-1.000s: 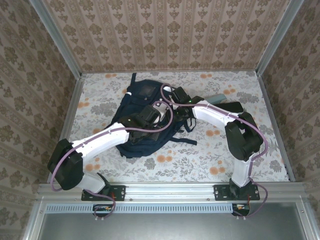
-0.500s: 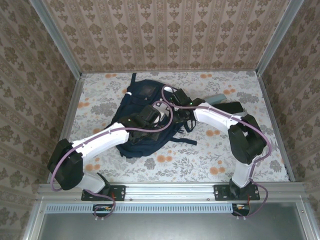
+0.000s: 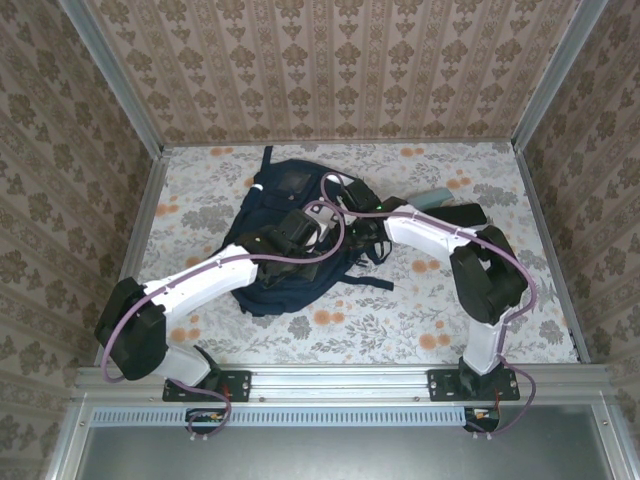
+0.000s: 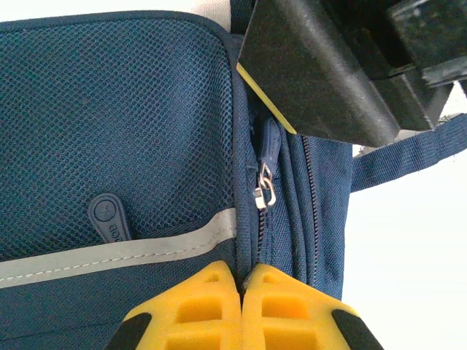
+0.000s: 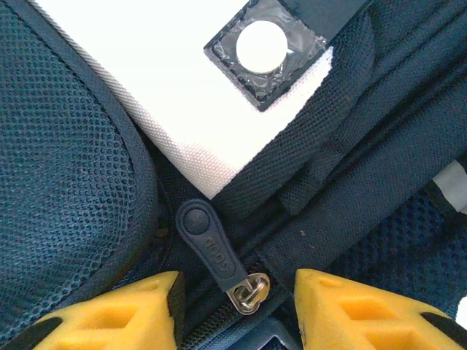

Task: Pack books, pencil case, and school supplies into a backpack

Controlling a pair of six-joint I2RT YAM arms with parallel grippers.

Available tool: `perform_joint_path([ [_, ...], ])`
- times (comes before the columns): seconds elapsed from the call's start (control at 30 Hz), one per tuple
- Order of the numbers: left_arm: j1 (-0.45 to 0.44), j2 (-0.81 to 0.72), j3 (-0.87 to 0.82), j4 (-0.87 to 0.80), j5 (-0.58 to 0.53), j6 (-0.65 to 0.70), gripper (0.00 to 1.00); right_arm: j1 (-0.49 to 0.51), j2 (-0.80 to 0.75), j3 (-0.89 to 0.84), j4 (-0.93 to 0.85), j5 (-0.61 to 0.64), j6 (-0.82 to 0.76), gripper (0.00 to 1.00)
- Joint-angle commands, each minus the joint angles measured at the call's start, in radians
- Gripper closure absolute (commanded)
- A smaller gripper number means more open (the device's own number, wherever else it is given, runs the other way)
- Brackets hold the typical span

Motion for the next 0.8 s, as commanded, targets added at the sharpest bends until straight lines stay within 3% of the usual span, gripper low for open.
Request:
perform_joint_path([
  [0.0,0.005,-0.042,-0.005,0.037,0.020,-0.027,1.00,-0.001,0.045,0.039,-0.022,0.107,0.020,0.60],
  [0.17,0.007,-0.041,-0.010,0.032,0.012,-0.031,1.00,-0.003,-0.005,0.019,-0.024,0.243,0.069,0.66],
  [0.33,0.011,-0.036,-0.011,0.037,0.020,-0.030,1.00,-0.003,-0.113,-0.058,0.006,0.274,0.122,0.68],
  [0.57,0.011,-0.029,-0.005,0.042,0.030,-0.033,1.00,-0.012,-0.090,-0.056,0.015,0.171,0.121,0.66],
  [0.77,0.013,-0.032,-0.005,0.038,0.031,-0.037,1.00,-0.017,-0.065,-0.038,0.068,0.002,0.054,0.53],
])
